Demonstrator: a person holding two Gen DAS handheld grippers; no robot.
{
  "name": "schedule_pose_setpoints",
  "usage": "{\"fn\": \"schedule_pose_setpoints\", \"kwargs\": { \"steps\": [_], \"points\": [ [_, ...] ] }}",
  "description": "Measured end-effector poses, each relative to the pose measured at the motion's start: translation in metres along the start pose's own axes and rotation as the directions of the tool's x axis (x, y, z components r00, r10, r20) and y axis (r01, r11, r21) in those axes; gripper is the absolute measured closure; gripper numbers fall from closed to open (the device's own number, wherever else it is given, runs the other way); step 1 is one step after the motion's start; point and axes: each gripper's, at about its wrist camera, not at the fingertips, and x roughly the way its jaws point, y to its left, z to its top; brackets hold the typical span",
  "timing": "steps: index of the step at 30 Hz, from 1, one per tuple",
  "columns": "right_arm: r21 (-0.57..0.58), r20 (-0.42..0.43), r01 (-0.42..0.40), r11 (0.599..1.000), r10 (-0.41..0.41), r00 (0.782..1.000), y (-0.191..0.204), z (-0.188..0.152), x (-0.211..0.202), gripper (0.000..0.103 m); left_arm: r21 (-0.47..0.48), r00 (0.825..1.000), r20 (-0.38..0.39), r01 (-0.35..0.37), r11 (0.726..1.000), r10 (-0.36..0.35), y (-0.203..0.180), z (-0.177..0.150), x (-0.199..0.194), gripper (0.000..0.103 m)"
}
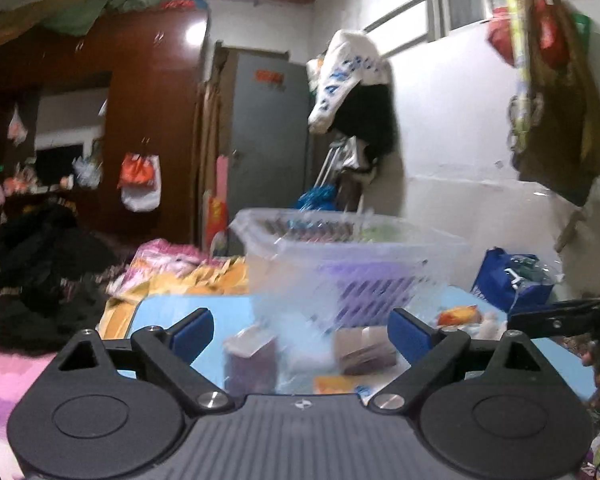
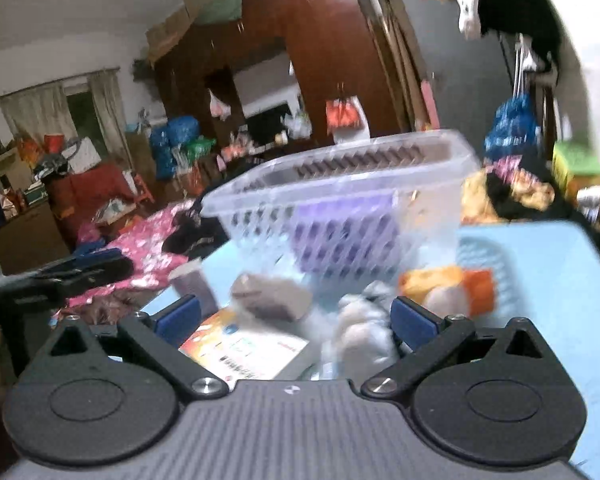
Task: Organize objects
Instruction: 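Grasp the small pink carton with the right gripper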
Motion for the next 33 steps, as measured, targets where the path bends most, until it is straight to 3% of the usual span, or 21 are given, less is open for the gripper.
{"fn": "schedule_pose_setpoints", "kwargs": {
  "steps": [5,9,15,19,23,33],
  "points": [
    [-0.045,-0.054,0.020,0.999,-0.023,0.998,0.028,0.013,0.032,0.000,-0.127,0.997,-0.071,0.019,0.992,-0.028,0.027,-0.004,0.020,0.008],
    [-0.022,-0.178,0.079,0.997,-0.082,0.981,0.036,0.022,0.076,0.000,-0.097,0.996,-0.083,-0.020,0.995,0.012,0.028,-0.010,0.022,0.008],
    [-0.063,-0.236,0.158,0.986,-0.168,0.957,0.049,0.014,0.107,0.004,-0.143,0.994,-0.111,-0.040,0.989,0.024,0.045,-0.015,0.028,0.008],
    [-0.090,-0.293,0.151,0.984,-0.171,0.941,0.048,0.008,0.120,0.013,-0.143,0.990,-0.140,-0.037,0.989,0.017,0.044,-0.017,0.042,0.008],
    [-0.121,-0.303,0.156,0.980,-0.186,0.935,0.052,0.005,0.118,0.018,-0.156,0.987,-0.161,-0.032,0.987,0.007,0.042,-0.019,0.053,0.008],
    [-0.136,-0.201,0.155,0.979,-0.180,0.963,0.047,0.017,0.070,0.019,-0.152,0.983,-0.179,-0.078,0.985,0.050,0.035,-0.020,0.061,0.009]
  ]
}}
